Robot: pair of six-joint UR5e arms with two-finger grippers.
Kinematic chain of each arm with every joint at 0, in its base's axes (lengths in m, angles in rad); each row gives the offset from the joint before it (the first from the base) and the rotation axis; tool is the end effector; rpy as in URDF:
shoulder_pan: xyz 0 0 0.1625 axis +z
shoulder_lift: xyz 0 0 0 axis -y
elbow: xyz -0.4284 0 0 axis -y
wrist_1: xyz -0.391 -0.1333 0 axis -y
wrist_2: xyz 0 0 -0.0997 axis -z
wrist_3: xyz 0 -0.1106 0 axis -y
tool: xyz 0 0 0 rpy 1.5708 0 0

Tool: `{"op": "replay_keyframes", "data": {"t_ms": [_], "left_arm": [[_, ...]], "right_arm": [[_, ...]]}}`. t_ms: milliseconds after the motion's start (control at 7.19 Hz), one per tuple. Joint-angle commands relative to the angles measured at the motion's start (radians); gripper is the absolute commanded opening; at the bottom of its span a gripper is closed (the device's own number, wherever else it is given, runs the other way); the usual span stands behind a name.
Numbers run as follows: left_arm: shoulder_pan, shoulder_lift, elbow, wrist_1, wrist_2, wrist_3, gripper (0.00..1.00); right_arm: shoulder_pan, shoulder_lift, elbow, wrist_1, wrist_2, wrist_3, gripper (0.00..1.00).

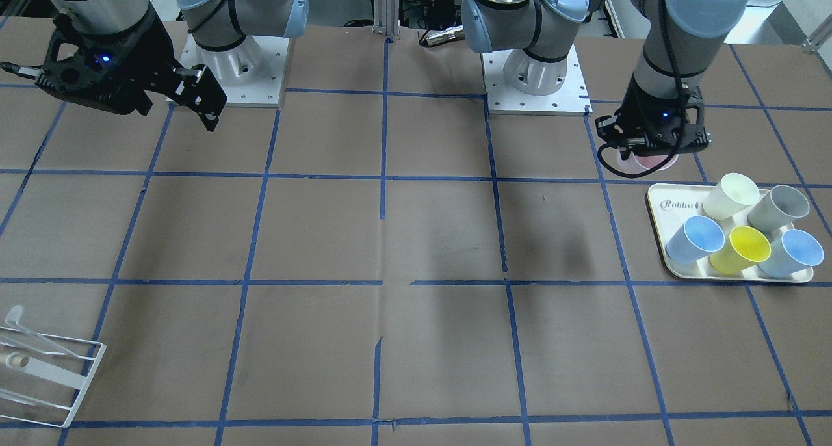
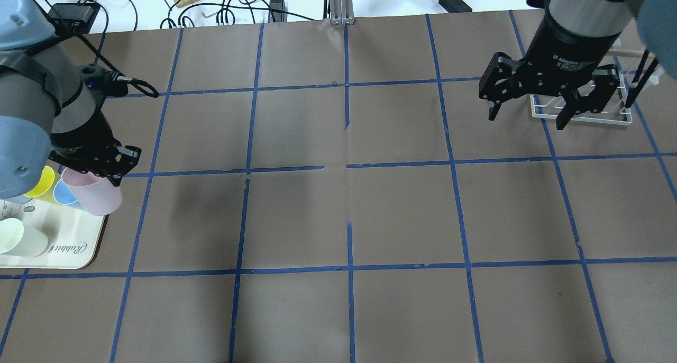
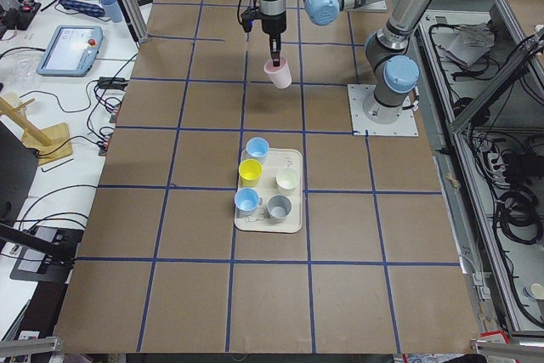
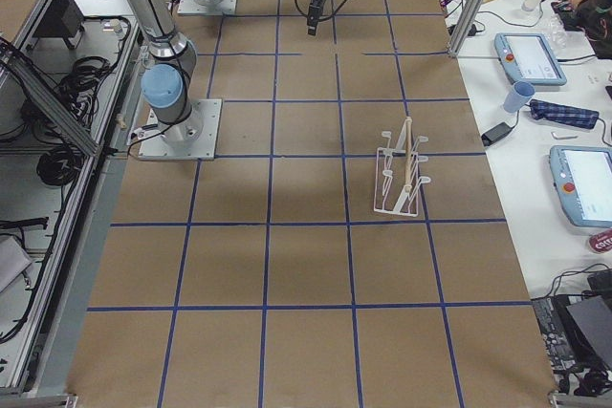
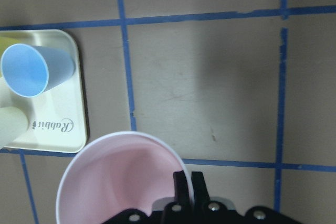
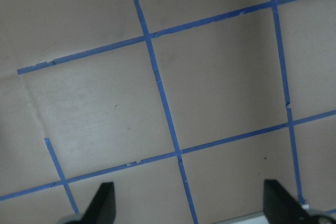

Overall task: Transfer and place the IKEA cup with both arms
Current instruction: 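Carry the cup with the left gripper to the white tray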

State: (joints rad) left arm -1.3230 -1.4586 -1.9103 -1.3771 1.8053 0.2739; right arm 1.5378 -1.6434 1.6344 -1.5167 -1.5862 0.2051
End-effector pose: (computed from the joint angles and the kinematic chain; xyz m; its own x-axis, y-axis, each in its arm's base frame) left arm 0.0009 -0.4423 0.3892 -0.9759 0.0397 -0.2145 0.0196 0.9953 0.0952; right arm 0.1165 -0.4586 0.4783 -0.9717 0.2350 0.0242 0.2358 0.9709 0.0410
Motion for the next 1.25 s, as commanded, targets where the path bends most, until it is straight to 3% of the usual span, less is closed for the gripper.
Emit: {"op": "replay_keyframes", "data": {"t_ms": [0, 139, 278, 556, 1113], "left_arm": [[0.147, 0.000, -0.132, 0.228, 0.003, 0.219, 0.00], [0.216, -0.005, -0.198, 0.362, -0.001, 0.342, 0.00], [0.285, -0.017, -0.219, 0.410, -0.012, 0.413, 0.00], [0.399, -0.025, -0.263, 0.417, -0.127, 0.491, 0.00], [0.429, -0.035, -0.323, 0.525, -0.127, 0.559, 0.00]], "right_arm": [[0.037, -0.065, 0.078, -0.102, -0.003, -0.013, 1.00], [0.068, -0.075, 0.071, -0.103, 0.008, -0.024, 1.00], [0.076, -0.061, 0.036, -0.087, 0.011, -0.041, 1.00], [0.079, -0.029, 0.004, -0.037, 0.005, -0.070, 1.00], [0.059, -0.029, 0.030, -0.030, -0.006, -0.088, 1.00]]}}
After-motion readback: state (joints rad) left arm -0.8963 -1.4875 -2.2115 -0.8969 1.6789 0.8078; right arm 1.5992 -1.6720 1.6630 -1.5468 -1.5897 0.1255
